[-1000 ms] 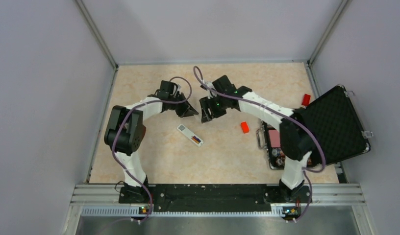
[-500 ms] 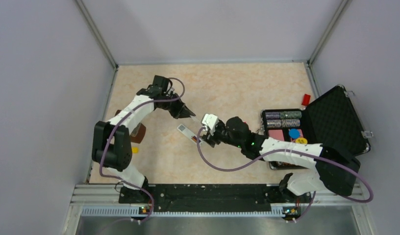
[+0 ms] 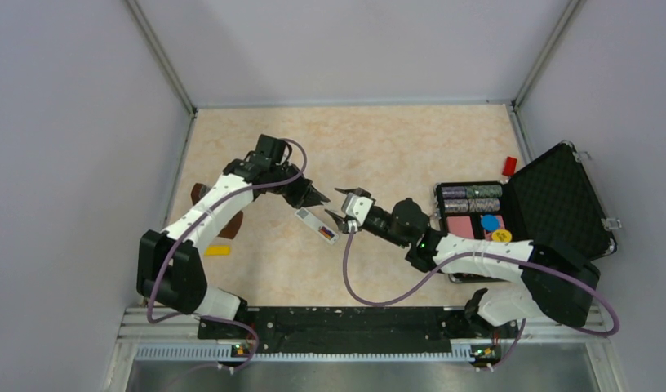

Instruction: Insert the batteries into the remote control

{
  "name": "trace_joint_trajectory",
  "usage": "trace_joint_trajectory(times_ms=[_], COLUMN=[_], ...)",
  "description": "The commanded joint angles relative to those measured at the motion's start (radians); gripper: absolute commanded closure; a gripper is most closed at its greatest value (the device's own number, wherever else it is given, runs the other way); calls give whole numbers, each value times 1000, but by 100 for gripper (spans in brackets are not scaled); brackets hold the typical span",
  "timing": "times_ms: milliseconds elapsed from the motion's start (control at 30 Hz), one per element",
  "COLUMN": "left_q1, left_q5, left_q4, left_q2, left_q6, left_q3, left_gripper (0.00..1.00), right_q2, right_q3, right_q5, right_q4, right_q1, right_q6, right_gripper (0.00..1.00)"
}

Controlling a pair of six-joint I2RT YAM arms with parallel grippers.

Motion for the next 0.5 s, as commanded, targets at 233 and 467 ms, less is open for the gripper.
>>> trace_joint_trajectory(times_ms=[233, 467], left_q1=[-27, -29], left_q5=[-74, -62], left_q4=[10, 12], left_q2=[-73, -77], left_q6=[-49, -45], left_q3=[-19, -11], left_gripper=[100, 100], right_q2=[-30, 20], right_q3=[0, 49], right_q5=[-140, -132], right_q4=[1, -47], right_q1=[5, 6], right_q6=[-73, -82], right_gripper=[47, 73])
